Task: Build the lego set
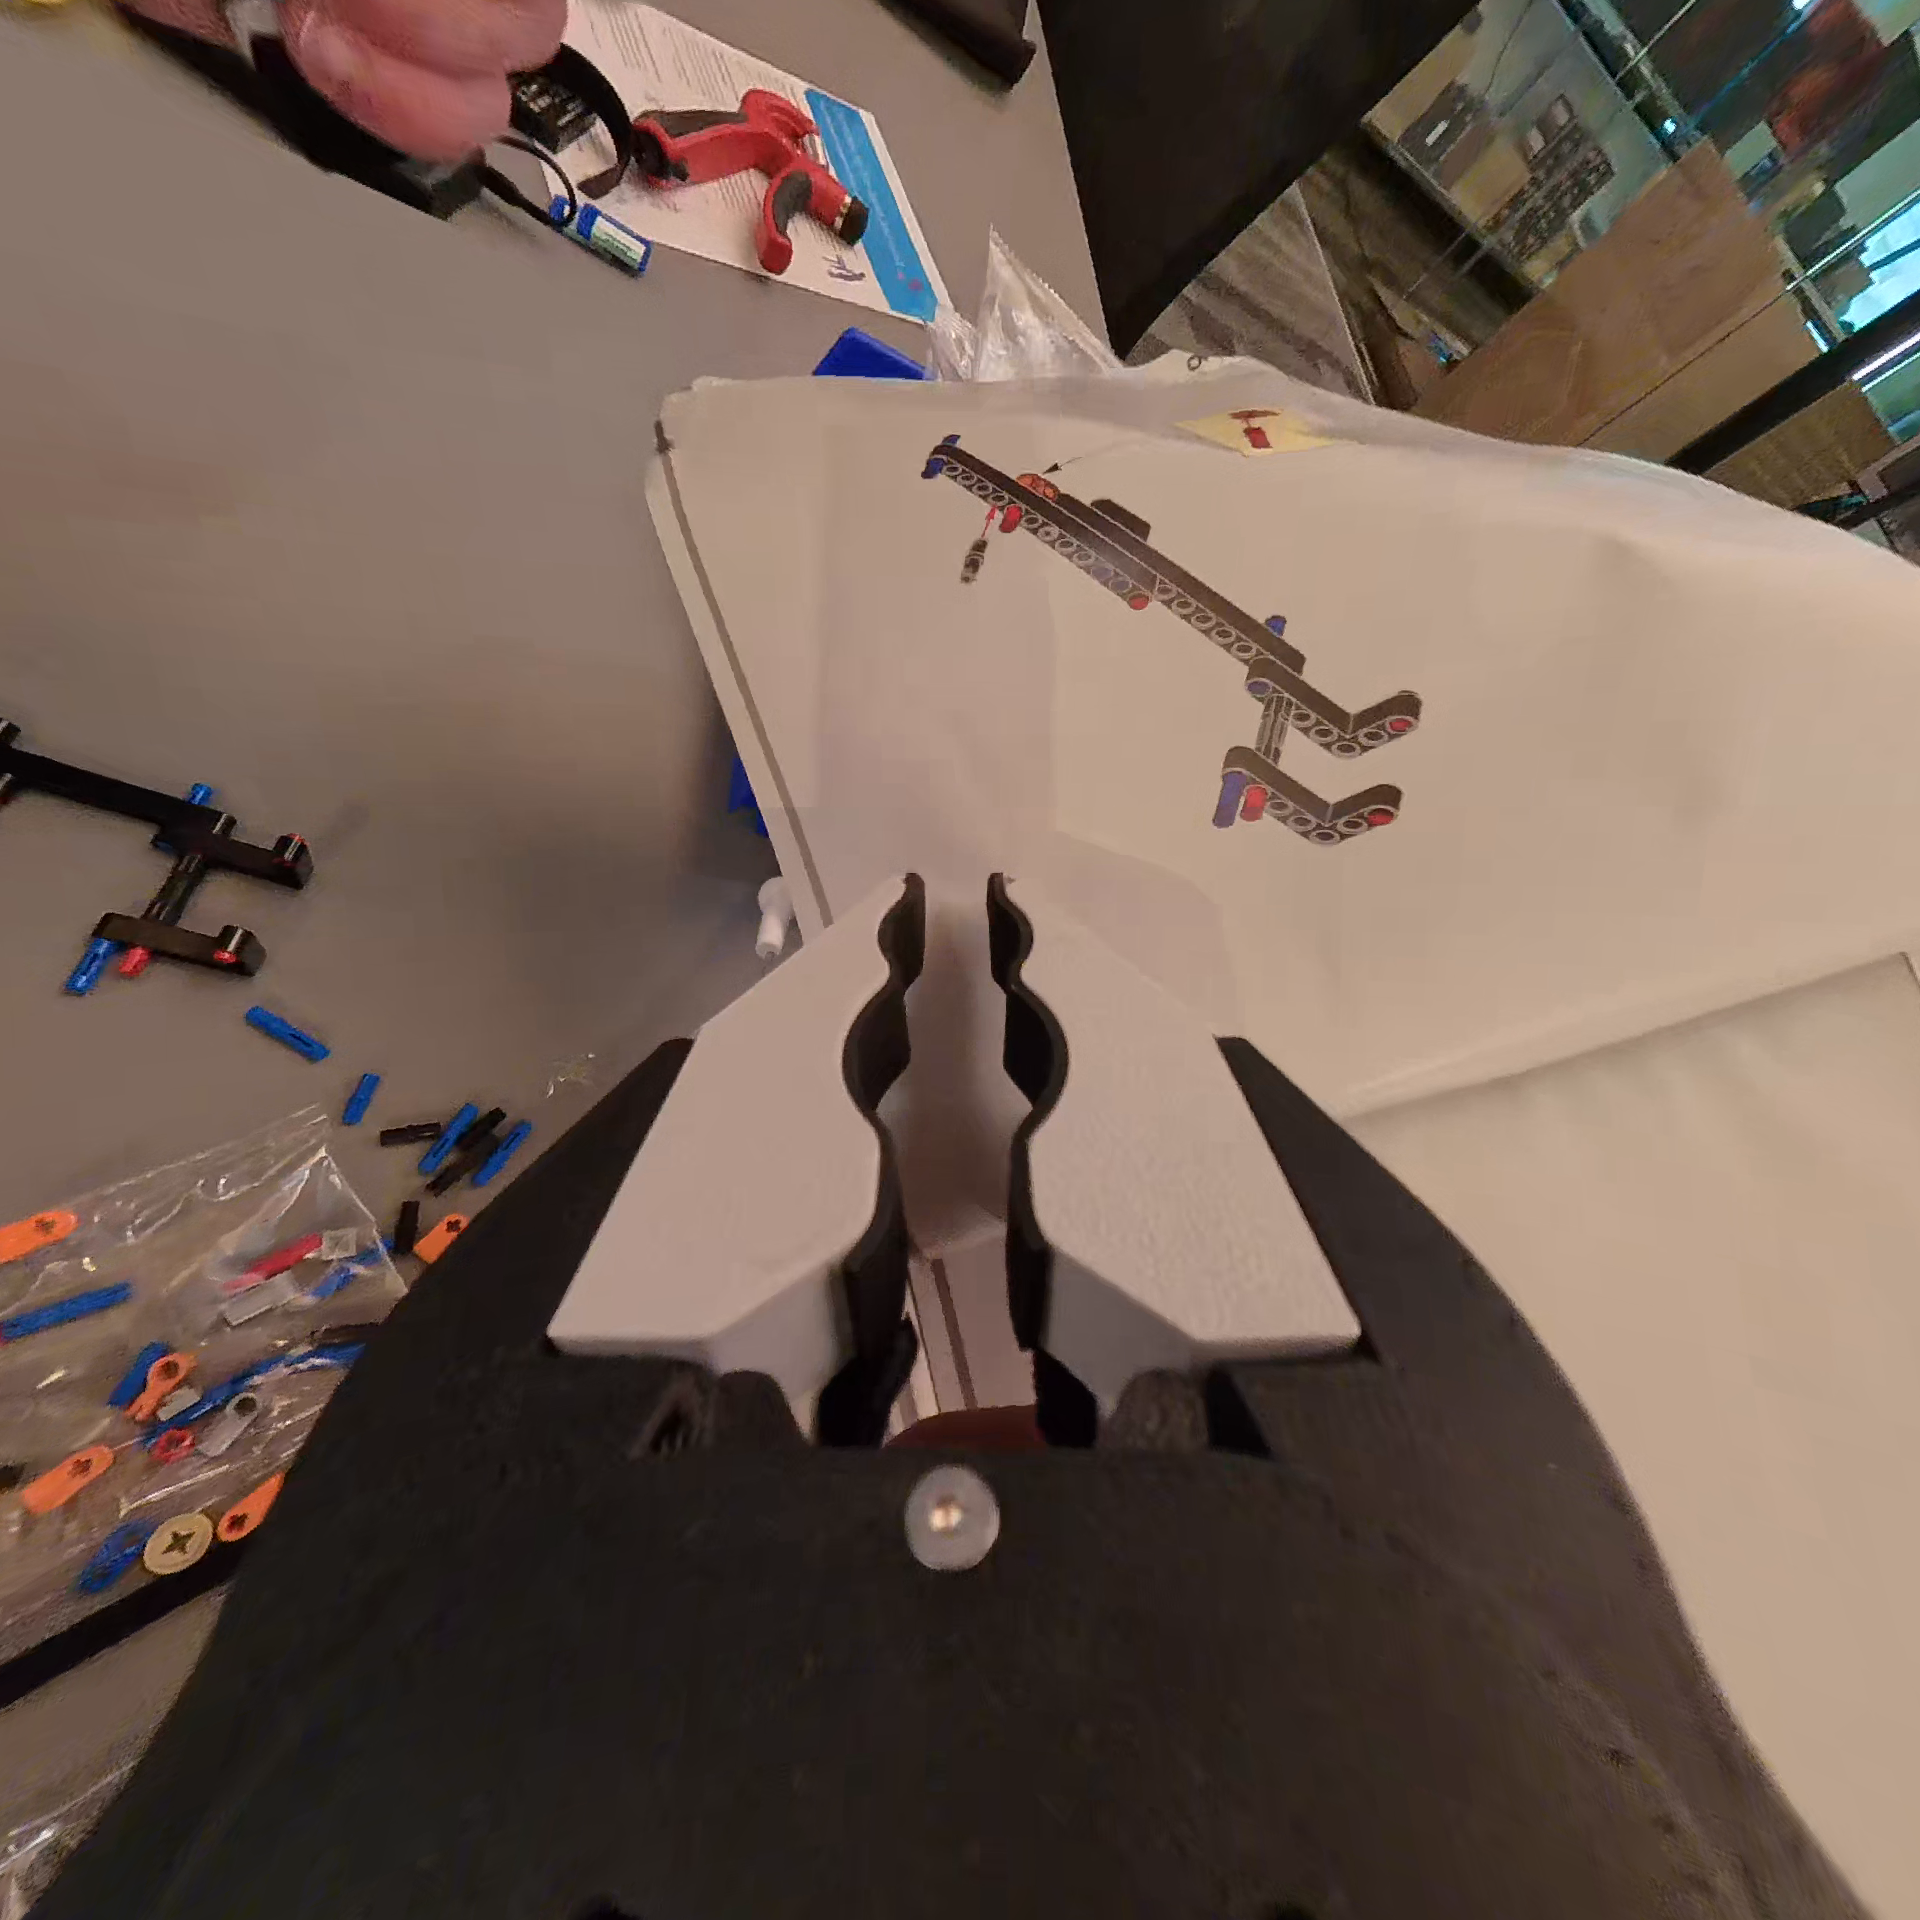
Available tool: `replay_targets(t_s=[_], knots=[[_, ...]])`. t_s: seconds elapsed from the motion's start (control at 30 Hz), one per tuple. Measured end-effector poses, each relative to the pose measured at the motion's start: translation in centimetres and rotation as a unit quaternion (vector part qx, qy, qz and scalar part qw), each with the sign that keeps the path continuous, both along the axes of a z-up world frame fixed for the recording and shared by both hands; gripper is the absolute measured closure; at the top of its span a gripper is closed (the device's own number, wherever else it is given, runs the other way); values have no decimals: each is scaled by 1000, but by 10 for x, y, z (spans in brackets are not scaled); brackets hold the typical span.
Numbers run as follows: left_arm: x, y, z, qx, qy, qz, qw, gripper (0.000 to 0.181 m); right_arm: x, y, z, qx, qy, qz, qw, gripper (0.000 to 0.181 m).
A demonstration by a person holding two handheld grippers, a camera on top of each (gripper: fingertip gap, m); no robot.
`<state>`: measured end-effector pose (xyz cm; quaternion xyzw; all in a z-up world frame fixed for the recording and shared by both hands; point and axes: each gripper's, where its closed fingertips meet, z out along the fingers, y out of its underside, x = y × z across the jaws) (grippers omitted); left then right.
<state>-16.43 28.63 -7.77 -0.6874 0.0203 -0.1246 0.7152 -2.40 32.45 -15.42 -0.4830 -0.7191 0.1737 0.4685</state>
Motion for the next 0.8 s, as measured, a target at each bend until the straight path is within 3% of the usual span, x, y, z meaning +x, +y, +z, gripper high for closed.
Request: replay_targets(t_s=[0.03, 0.17, 0.23, 0.3, 0.43, 0.57, 0.8], knots=[[10, 2, -6, -5, 8, -10, 1000, 139, -1, 0, -1, 3, -4, -2, 1000, 173], [61, 8, -17, 0, 75, -58, 995, 142, 0, -5, -1, 6, -14, 5, 1000, 168], [73, 21, -37, -43, 130, -54, 989, 138, 3, -9, 2, 3, -13, 9, 1000, 164], [66, 32, -51, -68, 170, -21, 983, 138, 12, -13, 10, 0, -5, 6, 1000, 159], [53, 41, -53, -77, 178, 7, 981, 142, 46, -13, 21, 4, 9, -13, 1000, 158], [47, 43, -52, -85, 187, 13, 979, 141, 71, -24, 0, 11, -39, 6, 999, 159], [47, 14, -38, -67, 166, 17, 984, 139, 49, -31, -23, 154, -70, 21, 985, 159]])
